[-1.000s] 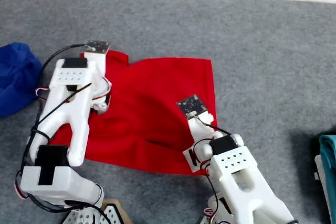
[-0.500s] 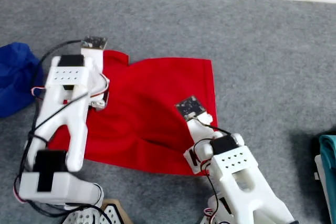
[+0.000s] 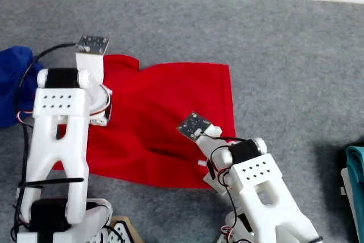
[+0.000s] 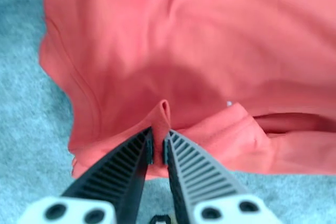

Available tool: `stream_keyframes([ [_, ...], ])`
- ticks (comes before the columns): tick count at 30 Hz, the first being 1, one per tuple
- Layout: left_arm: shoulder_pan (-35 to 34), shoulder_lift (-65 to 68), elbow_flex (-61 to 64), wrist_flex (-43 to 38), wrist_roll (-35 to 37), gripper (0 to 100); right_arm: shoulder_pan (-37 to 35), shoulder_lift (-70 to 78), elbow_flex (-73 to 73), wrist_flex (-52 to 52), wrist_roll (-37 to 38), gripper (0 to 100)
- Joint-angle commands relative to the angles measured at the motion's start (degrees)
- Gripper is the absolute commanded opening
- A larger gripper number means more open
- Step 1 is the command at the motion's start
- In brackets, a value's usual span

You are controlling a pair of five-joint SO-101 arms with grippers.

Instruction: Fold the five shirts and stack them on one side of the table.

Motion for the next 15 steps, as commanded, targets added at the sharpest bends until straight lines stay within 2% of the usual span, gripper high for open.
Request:
stream_keyframes([
  [1,-0.5,-3.1,1.9,0.4,0.2,1,-0.4,-0.5,-0.4,-1.5,1.7,27.7],
  [11,-0.8,-6.9,6.6,-1.7,0.2,1,-0.4,-0.5,9.7,-10.9,1.8,27.5],
  [15,-0.8,-8.0,6.6,-1.4,0.2,1,-0.3,-0.5,9.5,-10.9,1.6,15.9],
])
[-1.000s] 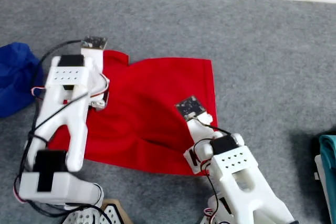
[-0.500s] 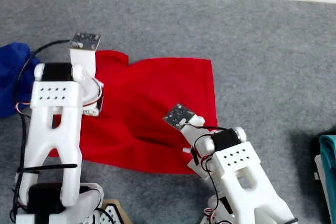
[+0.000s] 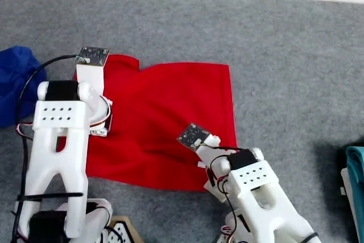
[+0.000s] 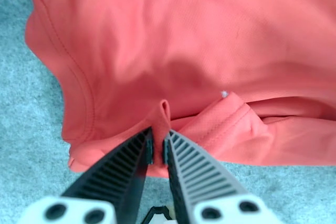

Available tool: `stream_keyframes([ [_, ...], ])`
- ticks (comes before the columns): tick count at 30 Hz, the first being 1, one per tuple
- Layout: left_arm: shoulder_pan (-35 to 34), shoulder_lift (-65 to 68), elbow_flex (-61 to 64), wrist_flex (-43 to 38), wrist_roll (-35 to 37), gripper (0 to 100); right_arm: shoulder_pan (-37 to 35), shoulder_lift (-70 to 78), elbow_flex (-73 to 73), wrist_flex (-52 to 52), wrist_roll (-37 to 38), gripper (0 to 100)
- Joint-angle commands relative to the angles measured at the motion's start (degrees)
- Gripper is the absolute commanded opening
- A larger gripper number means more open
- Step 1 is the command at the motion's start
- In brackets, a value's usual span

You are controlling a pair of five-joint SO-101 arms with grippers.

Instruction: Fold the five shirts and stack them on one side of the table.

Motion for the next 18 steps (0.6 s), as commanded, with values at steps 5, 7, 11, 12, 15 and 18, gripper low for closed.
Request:
stream_keyframes([
  [5,-0.8,-2.2,-0.1,-0.3,0.2,1,-0.3,-1.0,-0.5,-0.9,0.4,0.5],
  [7,-0.8,-2.2,-0.1,-0.4,0.2,1,-0.3,-1.0,-0.6,-0.8,0.4,1.4],
  [11,-0.9,-2.2,-0.7,-1.5,0.2,1,0.4,-1.0,-2.2,-0.6,0.4,0.8],
  [12,-1.1,-2.2,-0.7,-2.8,0.3,1,1.7,-1.0,-3.1,-0.3,0.4,0.8],
  [15,-3.6,-2.2,-0.7,-7.2,0.4,1,5.6,-1.0,-8.4,2.2,0.4,0.8],
  [18,-5.5,-2.3,-4.7,-8.9,0.5,1,8.1,-1.0,-15.8,6.6,0.4,0.8],
])
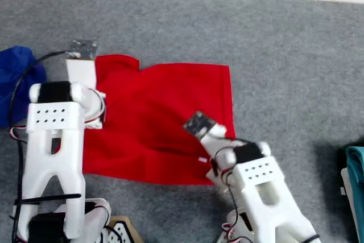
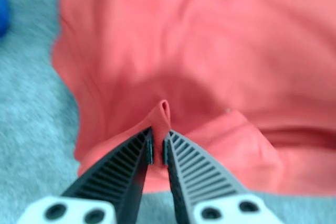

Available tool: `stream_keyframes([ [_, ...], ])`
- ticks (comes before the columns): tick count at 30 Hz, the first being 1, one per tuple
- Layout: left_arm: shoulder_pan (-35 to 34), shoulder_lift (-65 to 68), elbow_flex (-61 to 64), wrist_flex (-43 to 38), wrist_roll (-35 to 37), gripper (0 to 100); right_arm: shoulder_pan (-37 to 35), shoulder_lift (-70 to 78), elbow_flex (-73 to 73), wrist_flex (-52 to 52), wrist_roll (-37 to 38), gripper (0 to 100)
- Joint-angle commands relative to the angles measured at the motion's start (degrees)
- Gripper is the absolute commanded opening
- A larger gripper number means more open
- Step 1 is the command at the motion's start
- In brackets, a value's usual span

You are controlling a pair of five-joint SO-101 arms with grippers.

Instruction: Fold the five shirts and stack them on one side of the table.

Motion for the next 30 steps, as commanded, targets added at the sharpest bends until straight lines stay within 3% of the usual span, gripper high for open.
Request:
stream_keyframes([
  [1,-2.3,-1.7,-6.8,-1.2,0.5,1,3.1,-1.0,-10.9,5.4,0.3,0.8],
  [10,-2.9,-1.7,-27.3,14.8,0.5,1,2.7,-1.1,-33.9,22.2,0.2,0.8],
  [14,-2.9,-3.9,-33.3,18.1,0.5,1,0.9,-1.1,-44.2,28.8,0.2,0.7],
  [23,-2.9,-17.6,-40.9,17.1,0.6,1,-1.5,-1.1,-67.3,32.5,-2.6,0.7],
  [30,-6.4,-26.7,-40.8,3.9,0.6,1,-3.4,-2.8,-79.8,31.0,-2.7,0.7],
])
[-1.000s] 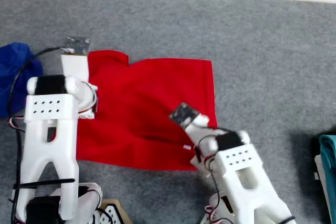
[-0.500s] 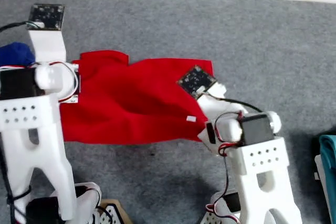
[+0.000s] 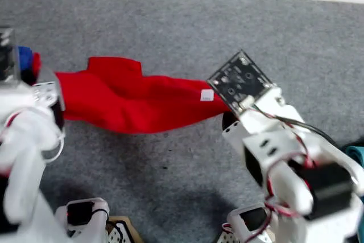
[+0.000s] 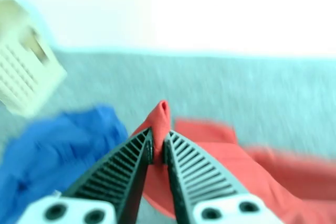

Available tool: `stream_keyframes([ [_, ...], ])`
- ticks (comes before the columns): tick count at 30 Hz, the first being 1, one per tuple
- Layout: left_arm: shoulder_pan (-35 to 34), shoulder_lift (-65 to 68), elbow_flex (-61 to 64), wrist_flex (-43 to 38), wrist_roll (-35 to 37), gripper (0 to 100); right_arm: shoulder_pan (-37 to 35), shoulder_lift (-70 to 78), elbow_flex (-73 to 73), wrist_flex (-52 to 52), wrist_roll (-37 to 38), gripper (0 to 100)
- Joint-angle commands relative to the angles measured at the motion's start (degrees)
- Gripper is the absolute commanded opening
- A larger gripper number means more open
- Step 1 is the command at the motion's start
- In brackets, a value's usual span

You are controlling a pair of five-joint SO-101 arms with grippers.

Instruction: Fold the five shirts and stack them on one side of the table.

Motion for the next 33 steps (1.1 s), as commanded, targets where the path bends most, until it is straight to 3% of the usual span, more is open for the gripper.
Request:
stream_keyframes([
  [1,-3.0,-4.5,-1.7,-7.5,1.0,1,-3.3,-2.2,-9.0,-1.1,-0.7,0.7],
  [11,-8.7,-11.6,-1.7,-16.9,11.5,1,-6.3,-0.9,-26.5,-1.2,1.1,0.7],
  [19,-11.6,-12.0,-0.6,-21.8,14.3,1,-6.5,3.8,-27.9,-2.4,1.0,0.7],
  [25,-13.1,-11.9,14.1,-36.6,18.5,1,-6.3,9.1,-27.6,-6.2,1.1,0.7],
  [33,-11.8,-11.7,38.4,-65.6,18.5,1,-4.7,19.5,-27.6,-11.5,1.2,0.7],
])
